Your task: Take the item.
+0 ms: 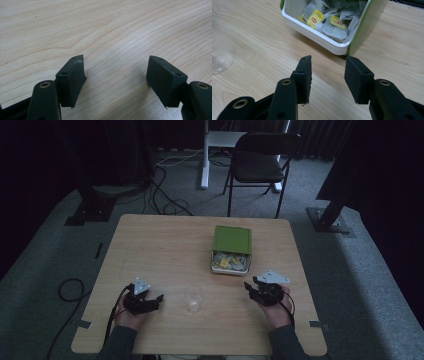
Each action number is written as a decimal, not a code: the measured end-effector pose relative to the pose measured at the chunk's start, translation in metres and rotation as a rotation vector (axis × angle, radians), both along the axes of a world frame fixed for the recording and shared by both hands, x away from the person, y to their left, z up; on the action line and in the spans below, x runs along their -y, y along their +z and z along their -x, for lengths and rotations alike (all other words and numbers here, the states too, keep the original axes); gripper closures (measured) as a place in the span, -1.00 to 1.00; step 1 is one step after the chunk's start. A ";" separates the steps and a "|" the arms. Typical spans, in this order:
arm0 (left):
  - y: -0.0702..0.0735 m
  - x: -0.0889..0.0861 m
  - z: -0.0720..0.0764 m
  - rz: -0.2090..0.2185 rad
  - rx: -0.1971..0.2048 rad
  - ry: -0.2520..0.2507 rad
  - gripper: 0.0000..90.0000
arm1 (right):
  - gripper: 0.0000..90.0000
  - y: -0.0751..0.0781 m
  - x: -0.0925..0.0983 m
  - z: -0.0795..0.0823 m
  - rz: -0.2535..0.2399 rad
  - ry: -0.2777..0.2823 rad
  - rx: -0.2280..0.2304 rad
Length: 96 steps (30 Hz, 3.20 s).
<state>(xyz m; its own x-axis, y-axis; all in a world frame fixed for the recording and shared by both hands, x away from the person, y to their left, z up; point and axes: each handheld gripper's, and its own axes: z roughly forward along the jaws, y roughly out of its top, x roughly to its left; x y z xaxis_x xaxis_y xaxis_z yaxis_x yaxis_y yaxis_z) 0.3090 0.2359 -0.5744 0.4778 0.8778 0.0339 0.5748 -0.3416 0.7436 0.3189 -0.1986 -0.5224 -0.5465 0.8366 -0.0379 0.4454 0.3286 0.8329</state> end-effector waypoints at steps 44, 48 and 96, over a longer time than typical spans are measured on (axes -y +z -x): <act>0.000 0.000 0.000 0.001 -0.001 0.001 -0.29 | 0.22 0.004 -0.041 -0.048 0.048 0.112 0.038; 0.000 0.000 0.000 0.001 -0.001 0.001 -0.29 | 0.23 -0.001 -0.045 -0.056 0.072 0.127 0.024; 0.000 0.000 0.000 -0.001 0.000 0.002 -0.29 | 0.38 -0.008 -0.040 -0.037 0.070 0.205 -0.007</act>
<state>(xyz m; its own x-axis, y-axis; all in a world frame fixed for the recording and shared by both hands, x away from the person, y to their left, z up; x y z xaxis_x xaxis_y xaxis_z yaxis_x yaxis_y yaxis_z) 0.3088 0.2357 -0.5744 0.4759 0.8788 0.0343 0.5758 -0.3409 0.7431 0.3560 -0.1583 -0.5301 -0.7052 0.7036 -0.0876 0.3691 0.4697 0.8019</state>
